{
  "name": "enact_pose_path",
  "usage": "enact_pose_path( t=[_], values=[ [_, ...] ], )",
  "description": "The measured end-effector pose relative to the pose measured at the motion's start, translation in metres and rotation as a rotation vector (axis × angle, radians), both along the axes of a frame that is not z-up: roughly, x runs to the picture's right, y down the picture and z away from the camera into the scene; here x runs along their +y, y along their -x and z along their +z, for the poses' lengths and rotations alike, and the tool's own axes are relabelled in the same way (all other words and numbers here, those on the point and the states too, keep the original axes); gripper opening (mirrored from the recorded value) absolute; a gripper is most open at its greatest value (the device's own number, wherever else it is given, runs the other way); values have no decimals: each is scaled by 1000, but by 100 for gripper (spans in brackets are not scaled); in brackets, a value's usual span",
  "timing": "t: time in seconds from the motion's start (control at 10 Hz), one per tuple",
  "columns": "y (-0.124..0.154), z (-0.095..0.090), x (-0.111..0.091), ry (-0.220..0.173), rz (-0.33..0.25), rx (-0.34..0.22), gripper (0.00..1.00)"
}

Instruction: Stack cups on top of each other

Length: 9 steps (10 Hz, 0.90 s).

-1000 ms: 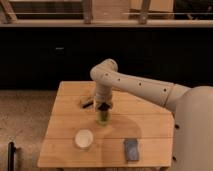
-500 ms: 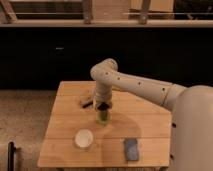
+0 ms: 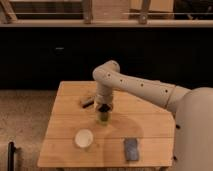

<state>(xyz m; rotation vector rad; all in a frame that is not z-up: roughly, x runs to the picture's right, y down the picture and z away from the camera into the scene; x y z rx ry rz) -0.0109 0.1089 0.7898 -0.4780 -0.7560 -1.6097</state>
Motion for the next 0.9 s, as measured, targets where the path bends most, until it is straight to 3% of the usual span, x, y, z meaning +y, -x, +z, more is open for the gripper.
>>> enact_pose_path(
  t=[0.5, 0.9],
  values=[
    [-5, -3, 5, 2, 12, -1, 80],
    [-7, -6, -6, -23, 22, -17, 80]
  ],
)
